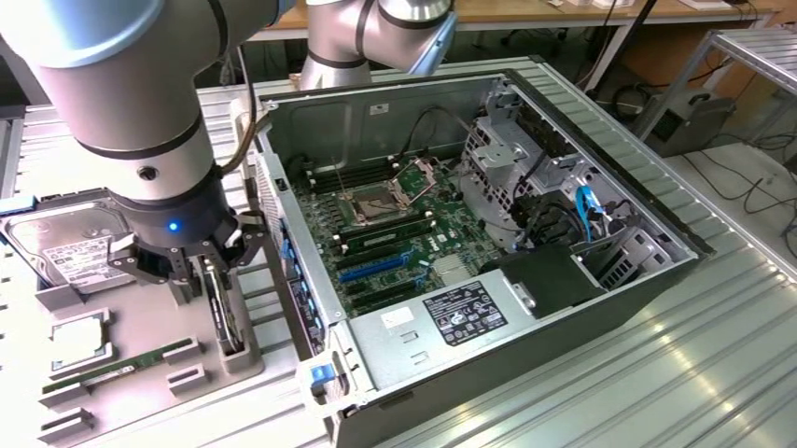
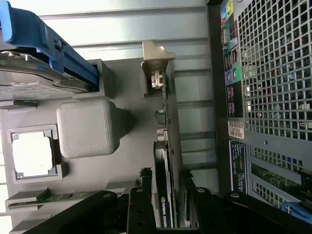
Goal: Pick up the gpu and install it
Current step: 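Pick up the gpu and move the gpu toward the slot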
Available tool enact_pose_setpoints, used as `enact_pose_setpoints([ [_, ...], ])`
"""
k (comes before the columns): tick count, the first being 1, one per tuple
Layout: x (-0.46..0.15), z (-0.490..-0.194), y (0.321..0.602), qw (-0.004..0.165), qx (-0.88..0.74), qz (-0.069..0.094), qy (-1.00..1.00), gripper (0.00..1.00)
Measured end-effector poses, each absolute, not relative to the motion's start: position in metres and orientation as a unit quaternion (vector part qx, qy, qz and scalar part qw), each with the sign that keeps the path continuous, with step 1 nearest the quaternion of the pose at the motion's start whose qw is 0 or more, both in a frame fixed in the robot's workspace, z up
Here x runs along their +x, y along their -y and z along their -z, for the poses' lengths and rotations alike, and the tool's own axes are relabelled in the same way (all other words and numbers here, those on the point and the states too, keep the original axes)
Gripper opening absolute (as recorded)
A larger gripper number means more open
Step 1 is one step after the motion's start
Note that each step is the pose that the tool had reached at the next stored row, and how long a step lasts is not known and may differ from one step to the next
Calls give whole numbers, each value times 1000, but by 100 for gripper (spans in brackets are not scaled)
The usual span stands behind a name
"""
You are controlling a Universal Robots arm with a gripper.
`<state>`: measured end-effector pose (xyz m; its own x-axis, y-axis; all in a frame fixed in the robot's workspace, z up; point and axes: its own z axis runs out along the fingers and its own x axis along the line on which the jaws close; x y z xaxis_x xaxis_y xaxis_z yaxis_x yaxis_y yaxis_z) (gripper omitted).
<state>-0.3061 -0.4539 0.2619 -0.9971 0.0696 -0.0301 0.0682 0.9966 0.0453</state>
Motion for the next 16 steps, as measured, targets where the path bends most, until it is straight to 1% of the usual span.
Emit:
enact_pose_setpoints([
  [7, -307, -253, 454, 16, 32, -29, -999, 36],
  [11, -307, -246, 454, 21, 23, -30, -999, 36],
  [16, -308, -245, 454, 21, 22, -30, -999, 36],
])
